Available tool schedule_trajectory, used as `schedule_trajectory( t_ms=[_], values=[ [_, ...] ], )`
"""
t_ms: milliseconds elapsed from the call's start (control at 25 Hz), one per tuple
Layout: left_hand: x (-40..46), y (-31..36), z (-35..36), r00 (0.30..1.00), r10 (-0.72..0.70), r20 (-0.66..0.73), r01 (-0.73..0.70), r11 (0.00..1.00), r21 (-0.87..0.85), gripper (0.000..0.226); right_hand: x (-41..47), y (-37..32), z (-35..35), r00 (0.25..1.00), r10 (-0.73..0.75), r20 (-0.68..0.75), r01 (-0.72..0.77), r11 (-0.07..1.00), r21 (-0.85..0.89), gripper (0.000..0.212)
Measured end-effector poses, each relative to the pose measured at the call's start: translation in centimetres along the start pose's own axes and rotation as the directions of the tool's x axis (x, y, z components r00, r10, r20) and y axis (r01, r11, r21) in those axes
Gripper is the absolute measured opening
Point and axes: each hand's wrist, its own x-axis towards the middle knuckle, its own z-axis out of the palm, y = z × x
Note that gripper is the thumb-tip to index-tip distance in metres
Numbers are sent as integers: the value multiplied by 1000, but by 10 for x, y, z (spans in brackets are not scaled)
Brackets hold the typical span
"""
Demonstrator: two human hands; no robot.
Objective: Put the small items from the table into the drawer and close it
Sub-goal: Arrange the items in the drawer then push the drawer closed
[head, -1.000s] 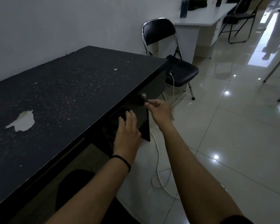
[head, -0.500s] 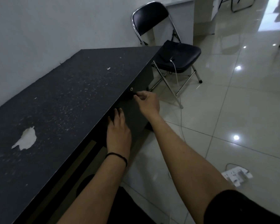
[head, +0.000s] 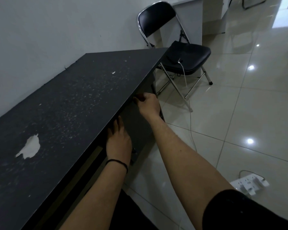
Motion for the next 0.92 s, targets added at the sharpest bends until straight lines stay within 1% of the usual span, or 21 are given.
schedule_trajectory(
  t_ms=[120,240,400,480,520,600,680,760,920],
  values=[
    [1,0,0,1000,-1,-7,1,1000,-16,57,-3,1,2,1000,-18,-17,18,1000,4,23],
    [1,2,1,1000,6,-1,-6,1000,-6,60,-8,4,7,999,-11,-47,14,998,67,23],
    [0,4,6,1000,18,15,-19,1000,12,63,-17,14,16,1000,8,-27,-6,997,81,36],
    [0,7,8,999,34,23,-34,999,26,64,-30,24,18,1000,-26,-3,26,1000,-4,41],
    [0,9,9,999,37,23,-38,999,31,65,-37,31,20,997,-75,14,76,994,-74,45],
    [-2,11,11,999,33,14,-33,999,34,66,-52,44,25,979,-190,73,202,951,-233,53],
    [-3,15,15,1000,24,10,-24,999,44,66,-59,50,28,952,-281,119,305,890,-339,63],
    [-2,16,18,1000,13,18,-14,999,35,65,-61,50,32,935,-325,144,355,857,-372,69],
    [-1,16,23,1000,0,16,-1,999,52,64,-62,48,34,930,-342,137,368,847,-384,69]
  ],
)
